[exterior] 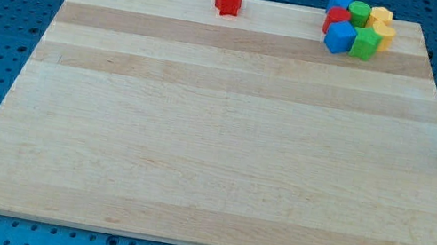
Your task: Slide the group of blocks a bit left
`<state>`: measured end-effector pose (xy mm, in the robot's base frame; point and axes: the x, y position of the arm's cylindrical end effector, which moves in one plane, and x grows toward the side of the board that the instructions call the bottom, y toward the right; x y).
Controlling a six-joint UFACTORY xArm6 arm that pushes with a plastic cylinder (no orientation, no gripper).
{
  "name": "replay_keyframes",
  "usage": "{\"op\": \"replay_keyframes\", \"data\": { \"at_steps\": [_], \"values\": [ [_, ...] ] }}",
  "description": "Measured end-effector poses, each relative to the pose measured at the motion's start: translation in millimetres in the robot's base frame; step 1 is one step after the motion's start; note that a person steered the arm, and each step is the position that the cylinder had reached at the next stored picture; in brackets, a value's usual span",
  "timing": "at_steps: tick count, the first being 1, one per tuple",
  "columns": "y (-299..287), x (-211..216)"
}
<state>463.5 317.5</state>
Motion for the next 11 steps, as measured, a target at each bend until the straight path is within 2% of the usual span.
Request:
{"op": "replay_keyframes", "data": {
  "at_steps": [2,4,5,7,8,11],
  "values": [
    [1.4,-7.5],
    [27.5,-61.5],
    [28.0,-118.4],
    [24.1,-272.0],
    [20.1,-272.1],
    [-48.8,-271.9]
  ]
}}
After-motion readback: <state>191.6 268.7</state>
